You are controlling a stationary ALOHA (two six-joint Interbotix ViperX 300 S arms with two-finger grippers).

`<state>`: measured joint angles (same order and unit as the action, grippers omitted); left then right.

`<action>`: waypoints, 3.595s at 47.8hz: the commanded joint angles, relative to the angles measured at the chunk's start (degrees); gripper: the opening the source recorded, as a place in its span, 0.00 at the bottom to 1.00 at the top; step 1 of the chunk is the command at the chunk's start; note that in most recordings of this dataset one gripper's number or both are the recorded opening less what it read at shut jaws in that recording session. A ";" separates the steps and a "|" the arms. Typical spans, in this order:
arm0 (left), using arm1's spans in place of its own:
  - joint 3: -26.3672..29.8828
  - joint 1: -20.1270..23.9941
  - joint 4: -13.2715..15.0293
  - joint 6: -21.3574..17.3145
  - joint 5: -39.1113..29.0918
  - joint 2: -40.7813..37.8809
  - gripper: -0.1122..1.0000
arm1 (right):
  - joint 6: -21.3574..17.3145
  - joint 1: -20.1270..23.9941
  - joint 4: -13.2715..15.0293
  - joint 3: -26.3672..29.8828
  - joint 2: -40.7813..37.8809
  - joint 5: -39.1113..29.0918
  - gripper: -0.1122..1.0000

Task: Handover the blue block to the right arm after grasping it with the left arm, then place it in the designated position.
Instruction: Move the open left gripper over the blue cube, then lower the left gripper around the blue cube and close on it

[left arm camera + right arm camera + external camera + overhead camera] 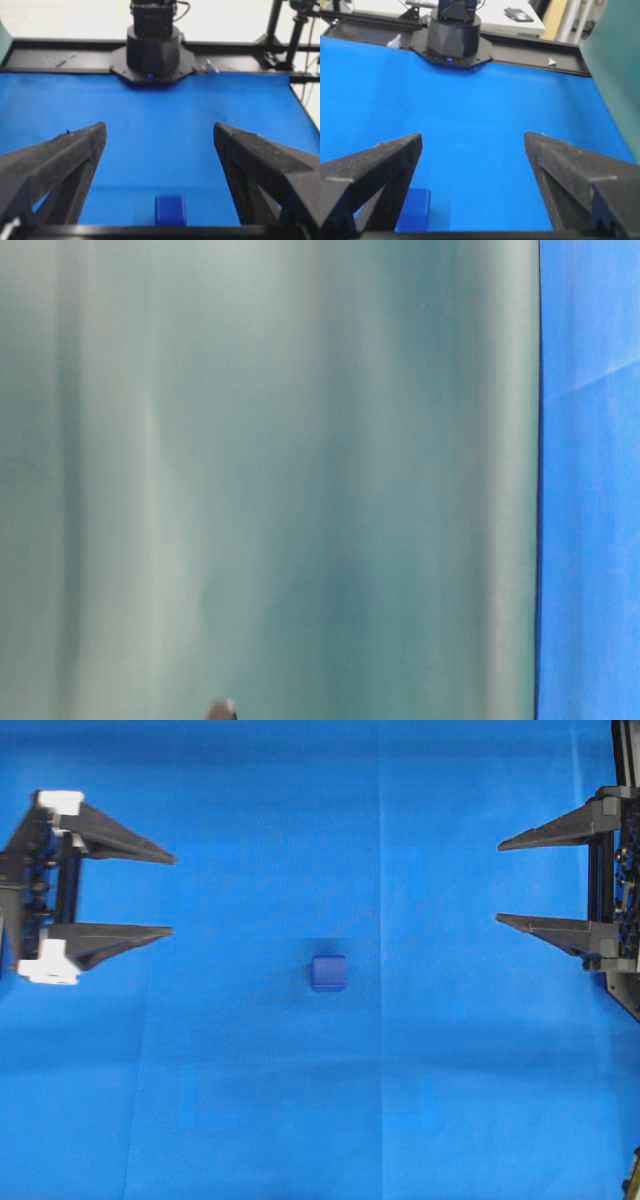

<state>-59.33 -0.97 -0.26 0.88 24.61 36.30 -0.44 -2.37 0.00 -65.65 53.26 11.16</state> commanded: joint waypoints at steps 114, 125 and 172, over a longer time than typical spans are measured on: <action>65.30 -1.67 -0.26 2.20 -78.84 -43.15 0.92 | -0.18 -0.18 -0.26 1.85 -0.97 -0.62 0.96; 65.13 -1.67 -0.44 2.37 -78.84 -43.15 0.92 | -0.18 -0.18 -0.26 1.85 -0.97 -0.62 0.96; 63.63 -1.76 -0.44 2.55 -77.08 -43.24 0.92 | -0.18 -0.18 -0.26 1.85 -1.49 -0.70 0.96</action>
<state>3.87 -2.46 -0.62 3.34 -53.09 -7.82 -0.53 -2.46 -0.09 -65.48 52.12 10.28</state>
